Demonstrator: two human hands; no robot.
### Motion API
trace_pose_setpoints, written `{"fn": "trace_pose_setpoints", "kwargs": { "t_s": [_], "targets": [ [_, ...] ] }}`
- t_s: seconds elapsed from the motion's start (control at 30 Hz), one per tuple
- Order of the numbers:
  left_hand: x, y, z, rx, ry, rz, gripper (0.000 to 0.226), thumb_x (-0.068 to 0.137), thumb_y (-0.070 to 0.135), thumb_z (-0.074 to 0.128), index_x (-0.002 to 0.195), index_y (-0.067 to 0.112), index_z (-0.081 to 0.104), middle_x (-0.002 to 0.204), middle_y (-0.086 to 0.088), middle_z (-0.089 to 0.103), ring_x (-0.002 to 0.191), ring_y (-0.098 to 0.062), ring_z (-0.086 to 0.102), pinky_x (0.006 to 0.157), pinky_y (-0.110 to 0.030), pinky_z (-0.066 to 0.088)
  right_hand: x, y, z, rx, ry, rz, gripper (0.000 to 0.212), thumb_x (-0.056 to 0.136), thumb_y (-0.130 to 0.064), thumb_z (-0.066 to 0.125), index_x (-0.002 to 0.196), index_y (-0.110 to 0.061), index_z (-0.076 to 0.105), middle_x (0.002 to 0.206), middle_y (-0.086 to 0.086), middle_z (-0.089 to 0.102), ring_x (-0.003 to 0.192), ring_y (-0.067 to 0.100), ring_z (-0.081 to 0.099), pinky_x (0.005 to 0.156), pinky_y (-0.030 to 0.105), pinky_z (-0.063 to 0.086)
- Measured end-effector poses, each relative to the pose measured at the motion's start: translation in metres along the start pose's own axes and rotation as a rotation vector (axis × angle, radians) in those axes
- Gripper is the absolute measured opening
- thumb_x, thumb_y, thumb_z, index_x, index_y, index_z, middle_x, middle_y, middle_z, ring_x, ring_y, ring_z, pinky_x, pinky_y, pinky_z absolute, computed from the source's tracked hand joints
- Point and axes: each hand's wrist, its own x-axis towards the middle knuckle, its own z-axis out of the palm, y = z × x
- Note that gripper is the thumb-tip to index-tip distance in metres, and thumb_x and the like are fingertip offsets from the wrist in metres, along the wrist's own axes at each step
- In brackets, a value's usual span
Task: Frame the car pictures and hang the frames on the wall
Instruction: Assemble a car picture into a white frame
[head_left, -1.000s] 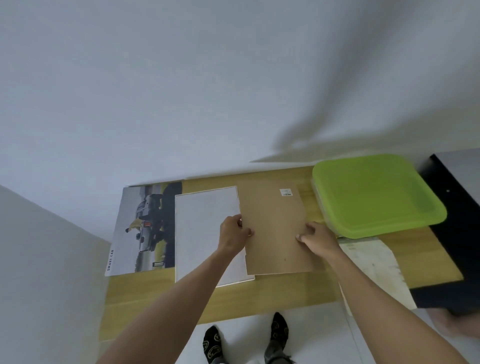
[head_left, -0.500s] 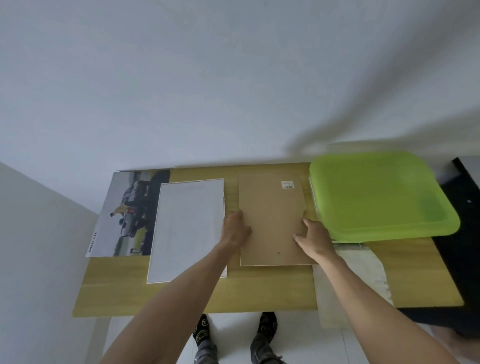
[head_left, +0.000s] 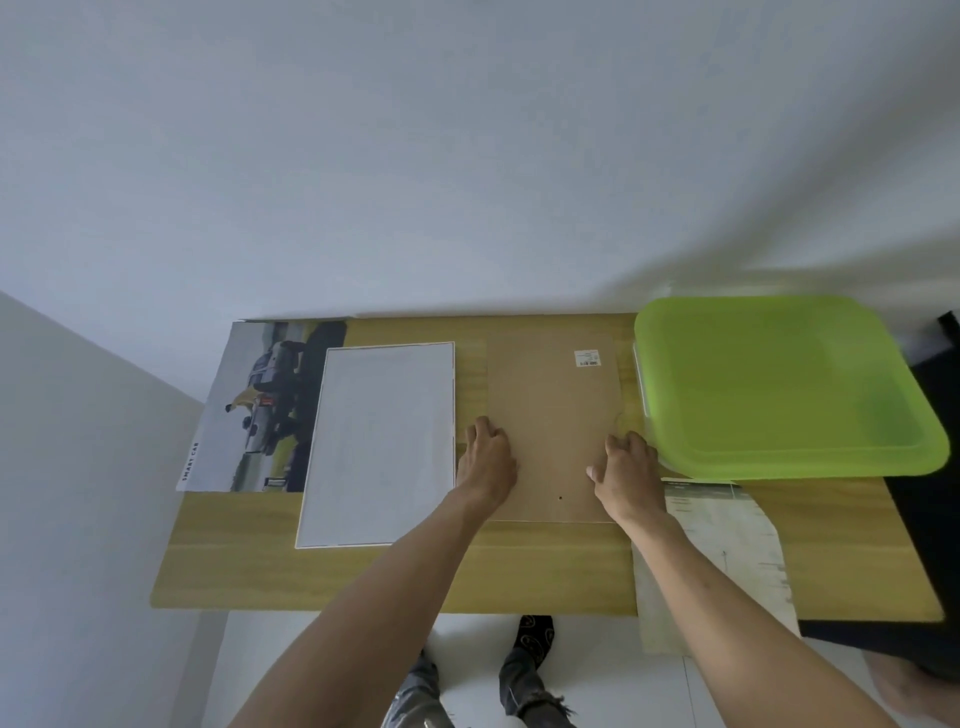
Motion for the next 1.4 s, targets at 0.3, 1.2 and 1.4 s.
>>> {"fn": "trace_pose_setpoints", "kwargs": {
  "t_s": [0.3,1.2,1.4],
  "targets": [
    [-0.007,-0.037,-0.031,-0.040,0.083,0.114,0.041,0.095,0.020,0.054,0.134,0.009,0.049,0.150,-0.010,0.033,0.135,-0.027,0.036,0.090,-0.044,0.049,-0.008,-0.041,0.000,-0.061,0.112,-0.126,0.045,0.097,-0.019,0.057,0.140,-0.008,0.048,0.146,0.015,0.040,0.134,0.030,0.039,0.099,0.037,0.049],
    [-0.042,-0.245,-0.079,0.154,-0.097,-0.031,0.097,0.093,0.051,0.053,0.153,0.005,-0.008,0.162,-0.009,-0.017,0.150,-0.027,-0.011,0.122,-0.044,-0.004,-0.058,-0.231,0.065,-0.001,-0.293,-0.065,0.082,0.100,-0.054,0.038,0.158,-0.011,0.000,0.162,0.015,-0.021,0.152,0.034,-0.005,0.122,0.045,0.013],
    [-0.043,-0.247,-0.078,0.019,-0.015,-0.036,0.088,0.093,0.041,0.059,0.155,0.011,0.005,0.164,-0.002,-0.005,0.151,-0.024,-0.006,0.123,-0.041,-0.003,-0.064,-0.246,0.068,0.203,-0.105,-0.020,0.056,0.100,-0.047,0.043,0.146,-0.017,0.041,0.160,0.012,0.019,0.148,0.032,0.017,0.117,0.042,0.028]
  ]
}}
